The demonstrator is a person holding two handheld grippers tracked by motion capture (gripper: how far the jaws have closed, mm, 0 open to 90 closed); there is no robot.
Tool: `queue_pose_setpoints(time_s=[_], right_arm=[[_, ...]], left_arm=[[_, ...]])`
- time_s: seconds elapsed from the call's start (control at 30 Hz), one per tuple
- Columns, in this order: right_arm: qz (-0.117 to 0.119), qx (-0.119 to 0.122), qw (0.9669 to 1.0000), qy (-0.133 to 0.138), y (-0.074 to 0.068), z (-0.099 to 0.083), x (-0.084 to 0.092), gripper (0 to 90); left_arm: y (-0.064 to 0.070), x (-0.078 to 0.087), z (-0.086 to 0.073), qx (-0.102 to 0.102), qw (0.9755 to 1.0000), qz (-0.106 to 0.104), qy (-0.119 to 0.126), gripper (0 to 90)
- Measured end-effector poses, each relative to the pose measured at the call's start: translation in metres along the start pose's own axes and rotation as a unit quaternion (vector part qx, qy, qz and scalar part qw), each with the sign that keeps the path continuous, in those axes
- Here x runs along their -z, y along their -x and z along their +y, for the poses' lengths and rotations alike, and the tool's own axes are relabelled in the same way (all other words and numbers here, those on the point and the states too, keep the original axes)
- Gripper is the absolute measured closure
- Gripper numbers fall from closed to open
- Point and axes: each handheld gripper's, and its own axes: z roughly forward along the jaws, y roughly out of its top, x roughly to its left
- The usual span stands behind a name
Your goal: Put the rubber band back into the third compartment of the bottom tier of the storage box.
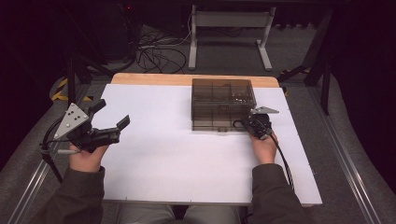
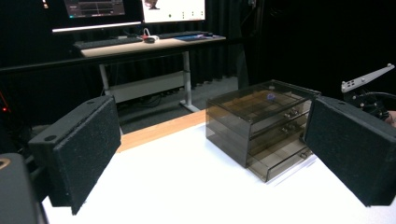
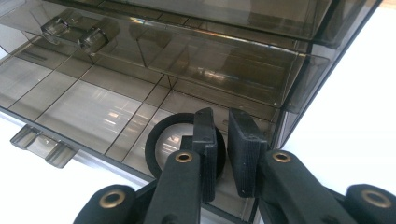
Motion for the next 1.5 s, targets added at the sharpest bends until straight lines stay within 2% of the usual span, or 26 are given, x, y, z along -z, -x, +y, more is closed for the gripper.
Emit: queue_pose_setpoints(time_s=[0.87, 1.5], right_arm=[[0.013, -0.003, 0.9999, 0.009, 0.0006, 0.0003, 0.0012, 73.0], [0.027, -0.009, 0.9994, 0.019, -0.0014, 0.0001, 0.004, 59.2]], left_arm=[[-0.0009, 0.0004, 0.0003, -0.003, 1.0, 0.0, -0.002, 4.6], [-0.0009, 0.0016, 0.0014, -0.001, 1.0, -0.001, -0.002, 4.6]])
